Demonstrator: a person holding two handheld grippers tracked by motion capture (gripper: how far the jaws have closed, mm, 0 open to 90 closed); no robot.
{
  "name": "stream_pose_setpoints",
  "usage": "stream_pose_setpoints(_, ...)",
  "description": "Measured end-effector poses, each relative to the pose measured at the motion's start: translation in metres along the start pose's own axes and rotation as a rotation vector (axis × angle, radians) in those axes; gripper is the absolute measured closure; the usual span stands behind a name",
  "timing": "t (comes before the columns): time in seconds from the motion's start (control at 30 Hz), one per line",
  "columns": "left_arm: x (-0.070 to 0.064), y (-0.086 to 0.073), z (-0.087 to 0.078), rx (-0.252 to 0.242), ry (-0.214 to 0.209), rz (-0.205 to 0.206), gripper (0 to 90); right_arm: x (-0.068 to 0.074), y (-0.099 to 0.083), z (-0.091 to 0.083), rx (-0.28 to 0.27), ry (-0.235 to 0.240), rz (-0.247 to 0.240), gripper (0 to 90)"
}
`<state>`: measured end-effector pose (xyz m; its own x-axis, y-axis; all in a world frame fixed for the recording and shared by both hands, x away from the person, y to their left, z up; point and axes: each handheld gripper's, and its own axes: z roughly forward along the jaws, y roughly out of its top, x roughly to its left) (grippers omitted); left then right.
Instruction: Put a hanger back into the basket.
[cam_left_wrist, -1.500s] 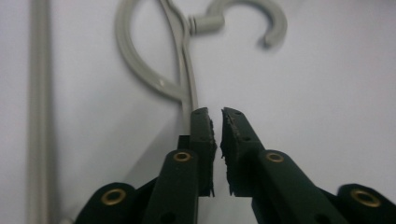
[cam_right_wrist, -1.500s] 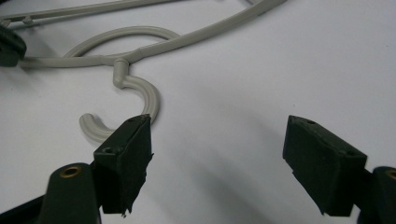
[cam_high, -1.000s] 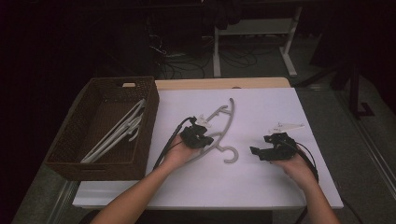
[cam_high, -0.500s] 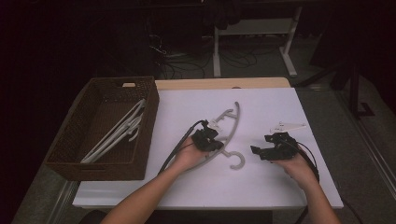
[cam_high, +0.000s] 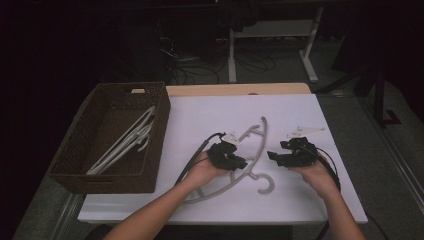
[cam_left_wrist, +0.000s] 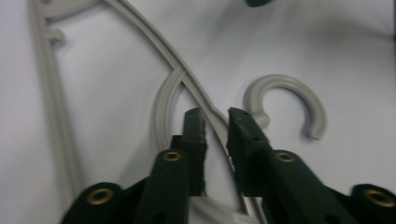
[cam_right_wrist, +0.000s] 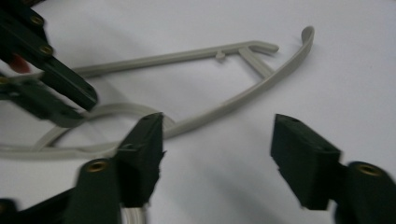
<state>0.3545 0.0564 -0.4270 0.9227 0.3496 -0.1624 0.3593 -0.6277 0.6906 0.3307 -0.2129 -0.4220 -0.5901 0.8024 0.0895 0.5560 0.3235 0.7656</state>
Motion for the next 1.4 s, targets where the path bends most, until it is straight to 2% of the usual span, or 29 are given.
stream_pose_setpoints(0.2,0.002,-0.026,-0.035,-0.057,0.021,-0.019,50.1,-0.006,0.018,0.011,0.020,0.007,0.006,64.8)
stream_pose_setpoints(0.27,0.003,-0.037,-0.045,-0.072,0.006,-0.031,46.5,-0.008,0.024,0.018,0.029,0.004,0.004,71.8)
stream_pose_setpoints(0.37,0.002,-0.050,-0.057,-0.084,0.008,-0.040,38.9,-0.009,0.037,0.030,0.039,0.006,-0.001,80.5)
stream_pose_setpoints(0.47,-0.001,-0.060,-0.066,-0.096,-0.002,-0.046,33.3,-0.011,0.051,0.045,0.061,0.004,-0.023,88.1)
stream_pose_setpoints(0.6,-0.005,-0.068,-0.069,-0.098,0.001,-0.039,27.4,-0.014,0.068,0.067,0.096,-0.001,-0.049,89.2)
stream_pose_setpoints(0.7,-0.006,-0.068,-0.067,-0.094,0.004,-0.032,23.3,-0.018,0.078,0.083,0.112,-0.013,-0.049,89.2)
stream_pose_setpoints(0.97,-0.007,-0.066,-0.066,-0.097,-0.001,-0.027,22.3,-0.030,0.091,0.118,0.171,-0.027,-0.027,89.2)
stream_pose_setpoints(1.2,-0.010,-0.064,-0.064,-0.093,-0.005,-0.016,22.4,-0.031,0.092,0.138,0.246,-0.046,-0.048,89.3)
stream_pose_setpoints(1.4,-0.013,-0.062,-0.061,-0.084,-0.015,-0.004,23.3,-0.031,0.091,0.143,0.264,-0.049,-0.051,89.5)
